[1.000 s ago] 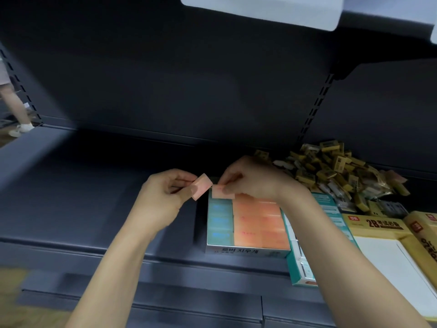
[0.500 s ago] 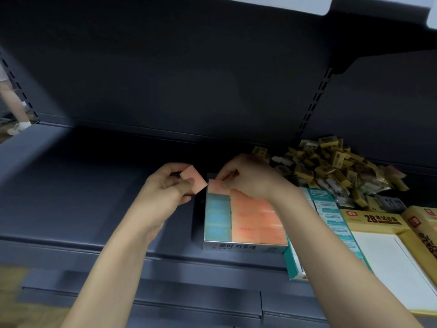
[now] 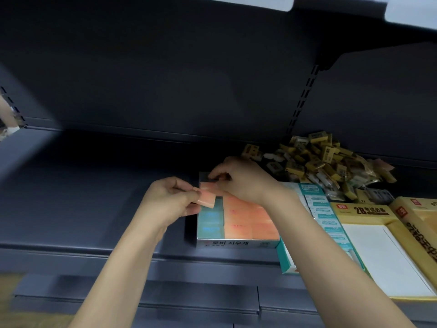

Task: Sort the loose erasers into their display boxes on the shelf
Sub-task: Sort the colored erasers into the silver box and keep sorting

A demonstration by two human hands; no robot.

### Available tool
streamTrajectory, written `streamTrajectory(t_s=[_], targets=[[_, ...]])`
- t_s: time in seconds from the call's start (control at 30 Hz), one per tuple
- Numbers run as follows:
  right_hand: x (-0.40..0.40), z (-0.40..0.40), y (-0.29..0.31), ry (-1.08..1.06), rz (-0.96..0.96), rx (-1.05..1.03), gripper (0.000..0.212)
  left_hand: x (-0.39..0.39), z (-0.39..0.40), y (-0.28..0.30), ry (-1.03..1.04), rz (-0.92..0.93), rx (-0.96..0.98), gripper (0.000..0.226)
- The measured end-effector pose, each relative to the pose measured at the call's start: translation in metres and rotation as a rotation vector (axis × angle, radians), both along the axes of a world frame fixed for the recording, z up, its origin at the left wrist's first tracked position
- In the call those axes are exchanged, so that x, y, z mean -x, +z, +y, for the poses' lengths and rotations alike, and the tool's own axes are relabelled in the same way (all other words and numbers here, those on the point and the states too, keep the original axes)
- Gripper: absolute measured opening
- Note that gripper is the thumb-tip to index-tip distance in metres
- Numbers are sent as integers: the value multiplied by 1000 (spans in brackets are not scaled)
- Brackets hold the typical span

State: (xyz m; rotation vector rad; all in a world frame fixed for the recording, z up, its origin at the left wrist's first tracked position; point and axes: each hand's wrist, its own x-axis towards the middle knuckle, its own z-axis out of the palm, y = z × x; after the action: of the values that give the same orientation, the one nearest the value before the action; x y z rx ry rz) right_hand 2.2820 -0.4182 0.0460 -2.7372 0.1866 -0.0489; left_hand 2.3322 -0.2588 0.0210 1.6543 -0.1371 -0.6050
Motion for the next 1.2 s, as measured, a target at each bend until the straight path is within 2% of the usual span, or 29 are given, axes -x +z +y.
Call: streamTrajectory(t_s=[0.1,0.23,0.5,0.7,0.8,0.9,1.0,1.1,1.2], targets=[[3,-7,-8,-89,-29,7,37,1,-3,-3,-8,-106,-108,8],[8,-14,-15,-105,-34,-10,34,4,-4,-6,-49,-209,-176,7],[9,-15,-13,-89,-33,-25,33,14,-9,-13,12,-335,-191,10],[7,-13,-14,-96,-11,-8,43,9,-11,-17,23,-342,-176,32],[5,-12,-15,-107,3,13,48,11,-12,-19,53,-365,-161,27],[5,-11,-15,-109,-18,27,43,14,-14,-18,66,-429,-180,20],[9,-12,-14,-95,-30,-2,40,15,-12,-14,12,-484,-221,16],[14,-15,-13,-92,-50,-34,40,14,-11,-9,-107,-471,-276,28],[19,-18,-10,-99,-63,-65,39,15,-13,-7,-123,-518,-325,36]])
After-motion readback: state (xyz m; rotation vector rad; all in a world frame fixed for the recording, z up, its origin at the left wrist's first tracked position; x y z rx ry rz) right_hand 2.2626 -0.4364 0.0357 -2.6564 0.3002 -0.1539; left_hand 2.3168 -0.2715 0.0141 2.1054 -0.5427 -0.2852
